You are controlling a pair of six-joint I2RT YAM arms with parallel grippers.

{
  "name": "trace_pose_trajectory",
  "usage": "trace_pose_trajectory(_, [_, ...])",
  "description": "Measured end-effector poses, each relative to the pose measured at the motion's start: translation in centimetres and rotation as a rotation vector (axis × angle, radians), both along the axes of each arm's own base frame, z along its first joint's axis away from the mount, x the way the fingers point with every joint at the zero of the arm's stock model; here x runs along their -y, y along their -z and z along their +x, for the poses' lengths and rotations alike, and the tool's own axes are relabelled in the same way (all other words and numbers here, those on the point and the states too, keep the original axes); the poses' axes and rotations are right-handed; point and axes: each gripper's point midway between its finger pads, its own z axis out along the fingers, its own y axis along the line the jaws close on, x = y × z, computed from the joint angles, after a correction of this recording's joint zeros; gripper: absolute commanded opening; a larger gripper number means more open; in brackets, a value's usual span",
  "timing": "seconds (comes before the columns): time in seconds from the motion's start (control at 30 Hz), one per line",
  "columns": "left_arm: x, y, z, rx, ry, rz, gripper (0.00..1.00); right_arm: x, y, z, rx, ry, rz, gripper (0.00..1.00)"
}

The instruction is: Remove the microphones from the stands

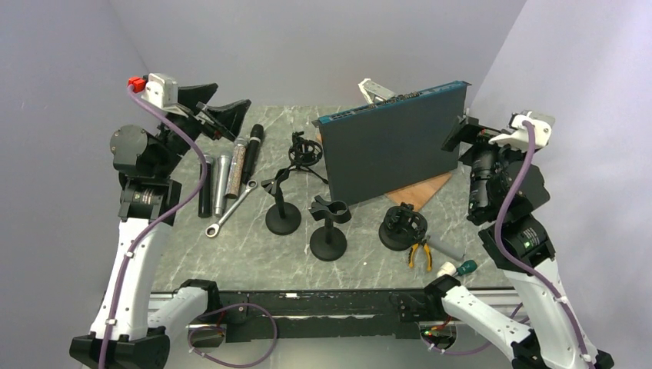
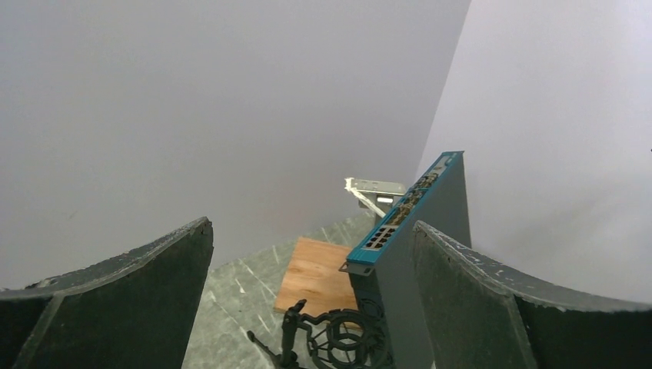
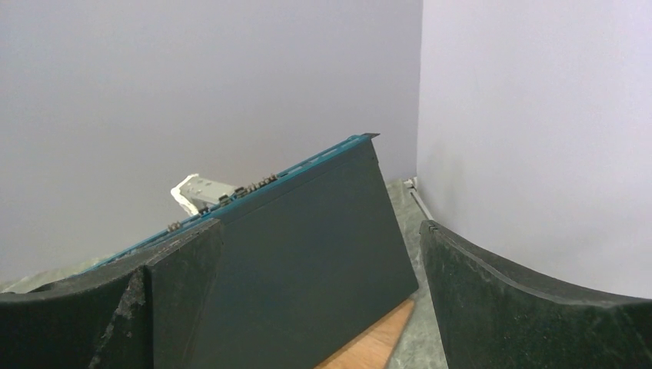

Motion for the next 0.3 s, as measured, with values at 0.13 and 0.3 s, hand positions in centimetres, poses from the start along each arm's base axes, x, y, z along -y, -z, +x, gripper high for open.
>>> trace_pose_trajectory(0.13, [0.6,0.0,-0.4,-0.017,0.031,-0.02,0.99,1.0,-0.7,-1.5,0.038,0.008,0.015,1.0])
trace_pose_trajectory(0.3, [0.8,-0.4,-1.3,-0.02,0.046,-0.04,0.99,2.7,-2.0,-3.6,0.088,0.046,0.049,1.0])
